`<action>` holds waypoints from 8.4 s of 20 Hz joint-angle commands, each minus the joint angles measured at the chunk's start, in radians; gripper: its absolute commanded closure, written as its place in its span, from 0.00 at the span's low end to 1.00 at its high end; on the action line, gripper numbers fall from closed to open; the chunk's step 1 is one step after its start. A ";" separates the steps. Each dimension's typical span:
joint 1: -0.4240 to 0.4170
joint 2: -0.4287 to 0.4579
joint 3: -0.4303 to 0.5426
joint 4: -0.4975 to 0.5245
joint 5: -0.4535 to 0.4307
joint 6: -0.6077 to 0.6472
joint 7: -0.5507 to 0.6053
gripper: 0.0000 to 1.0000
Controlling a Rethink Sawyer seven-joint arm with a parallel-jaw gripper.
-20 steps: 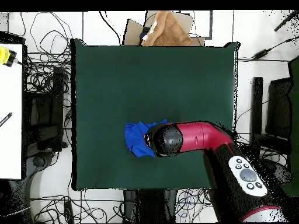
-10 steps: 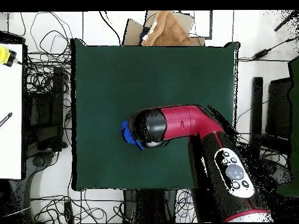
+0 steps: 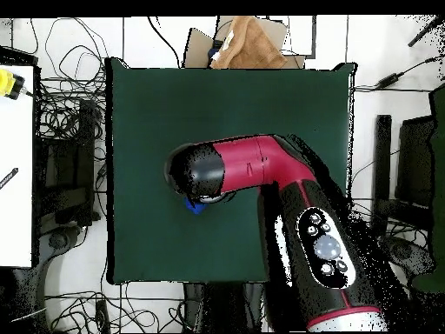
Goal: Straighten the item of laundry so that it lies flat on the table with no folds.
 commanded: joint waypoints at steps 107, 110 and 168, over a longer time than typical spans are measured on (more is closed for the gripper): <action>0.108 0.640 0.140 -0.679 0.047 -0.148 -0.207 0.00; 0.088 0.627 0.148 -0.634 0.040 -0.162 -0.200 0.00; 0.083 0.643 0.055 -0.516 -0.212 -0.345 -0.129 0.00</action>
